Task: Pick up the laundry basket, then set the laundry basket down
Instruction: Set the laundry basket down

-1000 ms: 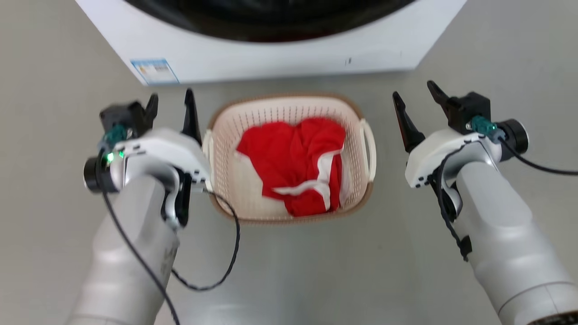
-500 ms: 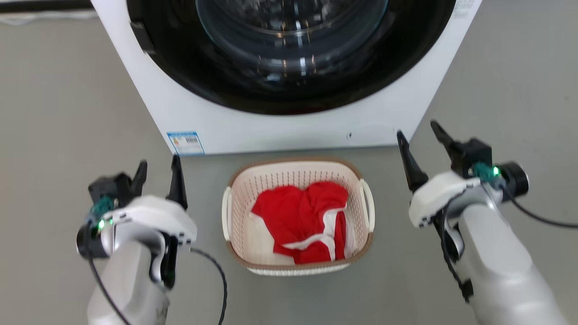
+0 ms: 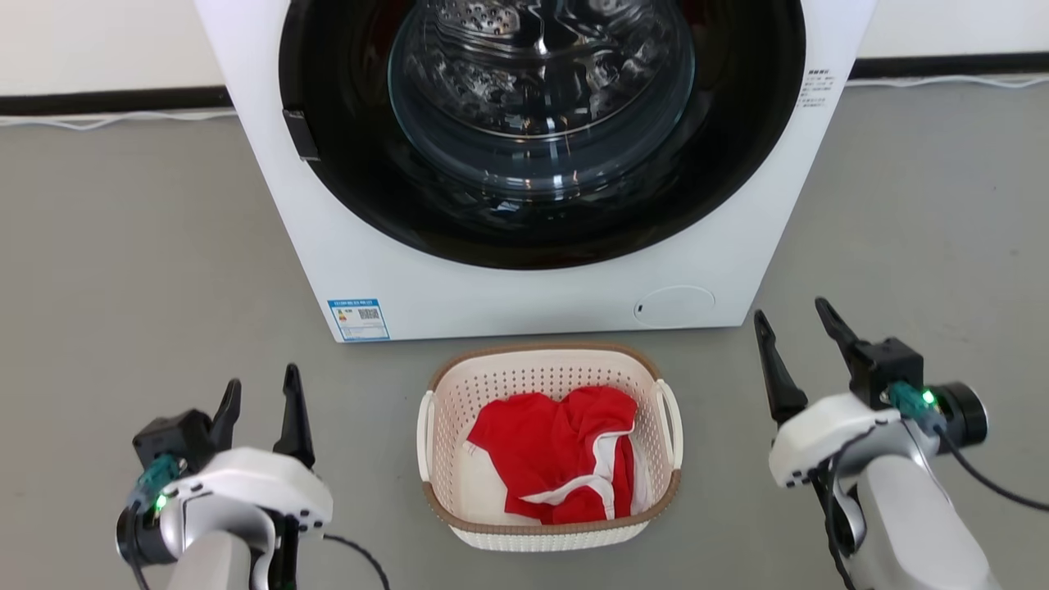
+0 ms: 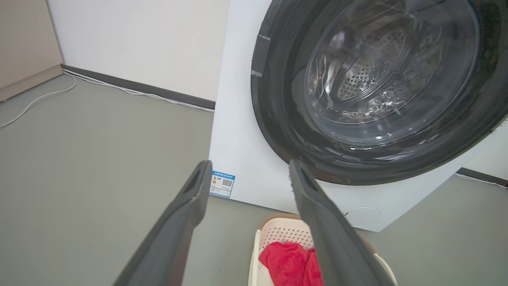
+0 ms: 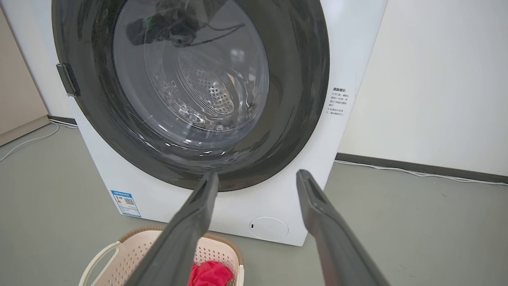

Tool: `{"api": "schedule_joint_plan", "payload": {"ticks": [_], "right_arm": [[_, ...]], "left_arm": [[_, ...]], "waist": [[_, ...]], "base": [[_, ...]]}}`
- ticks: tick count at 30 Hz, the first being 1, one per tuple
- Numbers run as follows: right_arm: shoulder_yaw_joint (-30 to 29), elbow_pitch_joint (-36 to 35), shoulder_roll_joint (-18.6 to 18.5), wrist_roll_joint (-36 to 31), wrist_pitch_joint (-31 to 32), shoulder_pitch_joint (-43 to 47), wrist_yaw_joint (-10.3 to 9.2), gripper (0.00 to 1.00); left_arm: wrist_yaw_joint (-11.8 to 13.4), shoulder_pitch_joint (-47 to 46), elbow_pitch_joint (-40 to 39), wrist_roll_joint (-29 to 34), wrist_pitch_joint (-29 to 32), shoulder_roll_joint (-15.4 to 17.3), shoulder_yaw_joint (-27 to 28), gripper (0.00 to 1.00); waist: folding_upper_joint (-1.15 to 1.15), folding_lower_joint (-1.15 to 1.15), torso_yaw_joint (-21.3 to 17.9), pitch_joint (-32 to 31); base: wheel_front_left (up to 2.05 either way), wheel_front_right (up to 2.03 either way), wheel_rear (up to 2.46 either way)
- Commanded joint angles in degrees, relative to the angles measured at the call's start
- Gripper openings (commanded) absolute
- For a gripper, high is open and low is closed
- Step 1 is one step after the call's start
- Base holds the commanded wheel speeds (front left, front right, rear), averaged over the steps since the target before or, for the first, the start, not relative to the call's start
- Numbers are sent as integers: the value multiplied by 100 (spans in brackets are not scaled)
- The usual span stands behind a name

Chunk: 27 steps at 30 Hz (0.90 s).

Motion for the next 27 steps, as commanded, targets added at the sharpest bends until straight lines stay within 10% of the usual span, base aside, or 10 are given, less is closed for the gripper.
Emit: {"api": "schedule_joint_plan", "payload": {"ticks": [1, 17, 18, 27], "right_arm": [[105, -191, 36, 6, -62, 14, 35, 100], [-246, -584, 36, -13, -62, 746, 35, 100], [-381, -419, 25, -10, 0, 787, 0, 0], [-473, -295, 53, 486, 201, 903, -3, 0]], "left_arm": [[-66, -17, -181, 83, -34, 106, 179, 100], [7, 588, -556, -102, -34, 66, -47, 100], [-21, 659, -412, -90, 2, -14, -195, 0], [-38, 799, -287, -493, 156, -51, -144, 0]], "waist": [[0, 0, 5, -38], [0, 0, 52, -333], [0, 0, 54, -334], [0, 13, 55, -355]], "base": [[0, 0, 0], [0, 0, 0], [0, 0, 0], [0, 0, 0]]}}
